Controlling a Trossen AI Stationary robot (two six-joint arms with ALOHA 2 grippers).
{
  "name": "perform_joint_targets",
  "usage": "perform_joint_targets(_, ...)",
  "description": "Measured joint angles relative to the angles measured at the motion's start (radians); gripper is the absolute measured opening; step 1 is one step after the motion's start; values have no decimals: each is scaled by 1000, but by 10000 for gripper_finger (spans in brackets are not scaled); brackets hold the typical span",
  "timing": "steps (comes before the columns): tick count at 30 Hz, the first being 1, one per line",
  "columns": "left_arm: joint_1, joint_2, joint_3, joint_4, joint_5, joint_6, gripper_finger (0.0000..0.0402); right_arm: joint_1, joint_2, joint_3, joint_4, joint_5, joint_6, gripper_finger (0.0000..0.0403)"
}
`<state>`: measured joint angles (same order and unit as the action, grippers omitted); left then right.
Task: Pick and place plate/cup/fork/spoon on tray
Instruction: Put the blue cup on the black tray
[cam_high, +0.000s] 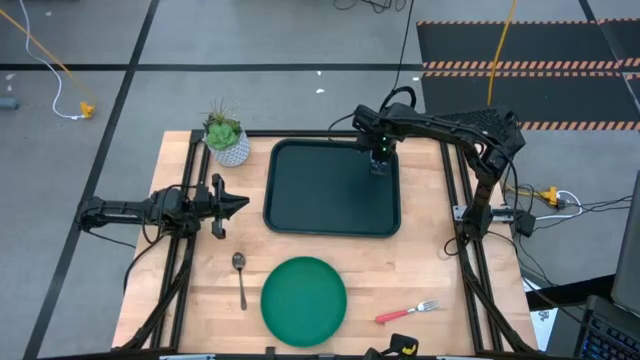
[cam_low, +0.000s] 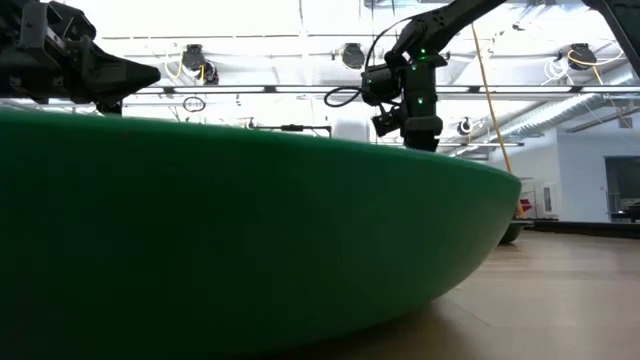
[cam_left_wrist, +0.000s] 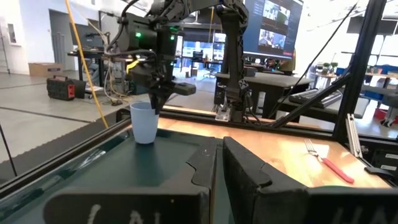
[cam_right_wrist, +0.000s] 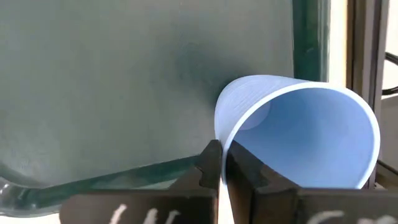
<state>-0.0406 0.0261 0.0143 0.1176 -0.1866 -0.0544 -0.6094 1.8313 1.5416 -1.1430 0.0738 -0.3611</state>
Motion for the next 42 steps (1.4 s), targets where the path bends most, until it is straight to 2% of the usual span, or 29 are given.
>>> perform_joint_targets(24,0,0,0,15,1,-1,31,0,0,-4,15,0,2,1)
perform_joint_targets(42,0,0,0,15,1,-2,31,0,0,-4,30,0,6,47)
